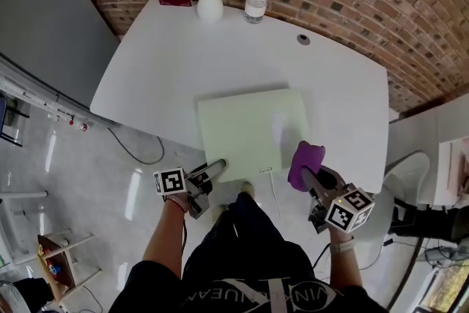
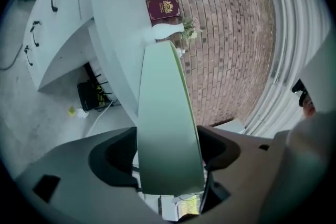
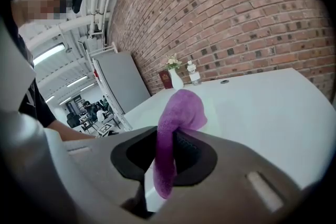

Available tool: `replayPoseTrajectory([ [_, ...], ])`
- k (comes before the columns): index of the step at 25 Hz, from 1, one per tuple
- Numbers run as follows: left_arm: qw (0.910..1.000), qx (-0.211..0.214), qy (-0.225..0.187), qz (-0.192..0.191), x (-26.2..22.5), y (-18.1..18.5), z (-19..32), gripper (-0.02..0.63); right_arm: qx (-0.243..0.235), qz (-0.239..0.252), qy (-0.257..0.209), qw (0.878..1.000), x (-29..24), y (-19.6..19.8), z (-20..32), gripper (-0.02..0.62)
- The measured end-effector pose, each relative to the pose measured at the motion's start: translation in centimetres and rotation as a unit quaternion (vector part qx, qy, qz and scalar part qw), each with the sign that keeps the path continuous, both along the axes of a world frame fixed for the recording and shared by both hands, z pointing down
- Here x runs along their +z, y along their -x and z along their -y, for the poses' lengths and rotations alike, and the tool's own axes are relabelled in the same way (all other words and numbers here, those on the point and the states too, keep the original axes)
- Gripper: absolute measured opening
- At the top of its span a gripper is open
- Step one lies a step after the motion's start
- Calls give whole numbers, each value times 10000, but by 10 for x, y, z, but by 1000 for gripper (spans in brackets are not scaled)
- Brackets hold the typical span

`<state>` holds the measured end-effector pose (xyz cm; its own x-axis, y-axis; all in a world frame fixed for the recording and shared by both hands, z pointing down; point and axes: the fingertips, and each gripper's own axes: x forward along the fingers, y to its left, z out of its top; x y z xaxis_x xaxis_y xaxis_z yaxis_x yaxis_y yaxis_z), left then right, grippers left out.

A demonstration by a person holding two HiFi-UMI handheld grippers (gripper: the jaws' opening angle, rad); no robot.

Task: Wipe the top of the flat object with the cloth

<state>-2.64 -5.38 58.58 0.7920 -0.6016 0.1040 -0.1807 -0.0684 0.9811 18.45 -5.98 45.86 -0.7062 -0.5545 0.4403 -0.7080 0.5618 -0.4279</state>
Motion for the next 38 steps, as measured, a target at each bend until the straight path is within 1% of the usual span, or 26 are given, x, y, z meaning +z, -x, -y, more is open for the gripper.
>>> replayPoseTrajectory([
  [2, 9997, 77, -96, -200, -1, -2, 1, 327, 158, 76, -5, 9998, 0, -2, -2, 61],
  [4, 9995, 136, -181, -238, -2, -4, 1, 325, 257, 157, -53, 9995, -4, -2, -4, 61],
  [5, 9994, 118, -152, -273, -3, -6, 0, 325, 289, 186, -88, 9994, -6, -1, -5, 61],
  [8, 9982, -215, 80, -547, -14, -5, 2, 316, 375, 222, -223, 9988, -10, 3, -10, 61],
  [10, 9975, -406, 82, -573, -22, 0, 4, 310, 416, 294, -282, 9983, -12, 6, -14, 61],
  [12, 9975, -501, 35, -502, -30, 6, 6, 304, 453, 459, -295, 9975, -16, 9, -19, 61],
  [14, 9978, -579, -153, -269, -39, 18, 8, 301, 540, 597, -287, 9963, -19, 10, -23, 61],
  [16, 9965, -693, -398, 230, -45, 38, 11, 298, 644, 659, -266, 9954, -20, 11, -27, 61],
  [18, 9915, -842, -655, 741, -54, 60, 14, 296, 715, 680, -246, 9948, -19, 12, -32, 61],
  [21, 9835, -1024, -1105, 1004, -78, 80, 19, 296, 759, 715, -258, 9942, -21, 17, -38, 61],
  [23, 9747, -1103, -1429, 1318, -93, 94, 23, 295, 765, 756, -279, 9938, -24, 22, -40, 61],
  [26, 9559, -1065, -1977, 1890, -117, 101, 25, 295, 745, 795, -296, 9936, -26, 29, -42, 61],
  [30, 9266, -920, -2591, 2565, -137, 96, 24, 295, 740, 816, -317, 9934, -29, 34, -46, 61],
  [32, 9085, -758, -2870, 2941, -142, 89, 24, 295, 777, 828, -337, 9930, -31, 34, -47, 61],
  [33, 8968, -650, -3006, 3180, -144, 85, 24, 295, 803, 837, -348, 9926, -32, 33, -47, 61],
  [34, 8820, -526, -3148, 3468, -144, 81, 24, 295, 835, 842, -361, 9923, -33, 32, -48, 61],
  [35, 8629, -385, -3307, 3802, -144, 77, 24, 295, 875, 837, -379, 9919, -35, 31, -48, 61],
  [37, 8170, -86, -3649, 4465, -143, 68, 22, 293, 982, 804, -428, 9910, -38, 26, -49, 61],
  [38, 7958, 41, -3800, 4714, -142, 64, 22, 290, 1040, 787, -455, 9904, -40, 24, -50, 61],
])
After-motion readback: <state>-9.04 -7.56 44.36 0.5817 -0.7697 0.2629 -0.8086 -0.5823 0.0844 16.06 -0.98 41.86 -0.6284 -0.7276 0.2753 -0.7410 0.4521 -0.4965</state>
